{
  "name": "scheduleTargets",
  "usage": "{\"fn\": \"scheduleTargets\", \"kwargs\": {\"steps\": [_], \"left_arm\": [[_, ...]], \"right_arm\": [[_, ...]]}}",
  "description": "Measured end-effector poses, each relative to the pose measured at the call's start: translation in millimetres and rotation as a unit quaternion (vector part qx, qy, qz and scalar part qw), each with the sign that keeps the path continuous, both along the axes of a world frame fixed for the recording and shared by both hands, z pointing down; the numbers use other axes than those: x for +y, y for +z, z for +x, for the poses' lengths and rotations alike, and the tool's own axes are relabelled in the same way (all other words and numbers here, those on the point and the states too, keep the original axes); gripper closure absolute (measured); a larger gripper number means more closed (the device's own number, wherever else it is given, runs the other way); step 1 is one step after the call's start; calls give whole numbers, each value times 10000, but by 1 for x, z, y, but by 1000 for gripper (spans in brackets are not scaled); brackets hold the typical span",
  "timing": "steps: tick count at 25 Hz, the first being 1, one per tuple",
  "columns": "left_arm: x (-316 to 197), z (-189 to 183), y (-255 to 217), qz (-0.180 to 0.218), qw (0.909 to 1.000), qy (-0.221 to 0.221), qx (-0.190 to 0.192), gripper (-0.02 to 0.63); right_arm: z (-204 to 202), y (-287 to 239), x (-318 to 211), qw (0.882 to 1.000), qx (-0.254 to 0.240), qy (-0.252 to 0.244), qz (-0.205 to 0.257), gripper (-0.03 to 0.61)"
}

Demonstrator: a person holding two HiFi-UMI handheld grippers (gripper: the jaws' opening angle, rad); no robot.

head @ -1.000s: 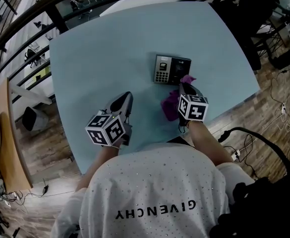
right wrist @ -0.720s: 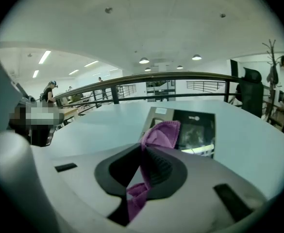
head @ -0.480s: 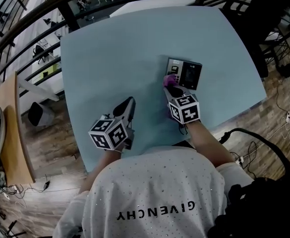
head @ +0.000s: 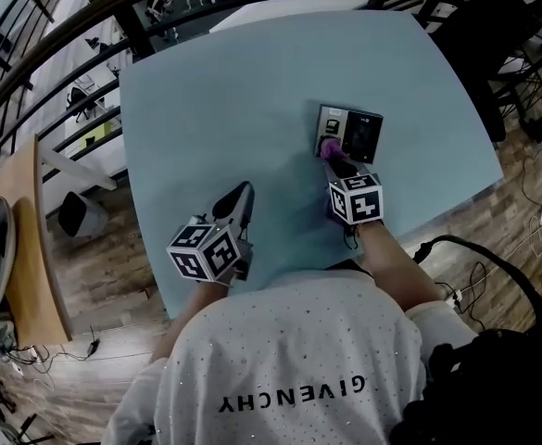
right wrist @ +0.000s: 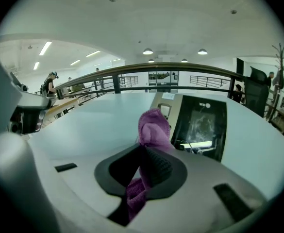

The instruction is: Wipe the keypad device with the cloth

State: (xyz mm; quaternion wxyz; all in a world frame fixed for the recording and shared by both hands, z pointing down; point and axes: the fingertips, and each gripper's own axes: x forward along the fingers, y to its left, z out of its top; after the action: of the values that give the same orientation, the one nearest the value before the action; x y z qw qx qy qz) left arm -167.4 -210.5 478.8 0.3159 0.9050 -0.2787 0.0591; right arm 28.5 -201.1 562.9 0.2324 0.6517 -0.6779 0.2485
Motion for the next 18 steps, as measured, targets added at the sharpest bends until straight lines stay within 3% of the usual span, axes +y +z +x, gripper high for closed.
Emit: {"fn": "scheduleTargets", "kwargs": {"steps": [9, 18], "left_arm": [[8, 5, -7, 78, 9999, 124, -2, 614], [2, -10, -23, 204, 9993, -314, -42, 614]], "right_arm": [[35, 1, 19, 9980, -182, 609, -12, 549], [58, 3, 36, 9959, -190, 879, -7, 549]]}}
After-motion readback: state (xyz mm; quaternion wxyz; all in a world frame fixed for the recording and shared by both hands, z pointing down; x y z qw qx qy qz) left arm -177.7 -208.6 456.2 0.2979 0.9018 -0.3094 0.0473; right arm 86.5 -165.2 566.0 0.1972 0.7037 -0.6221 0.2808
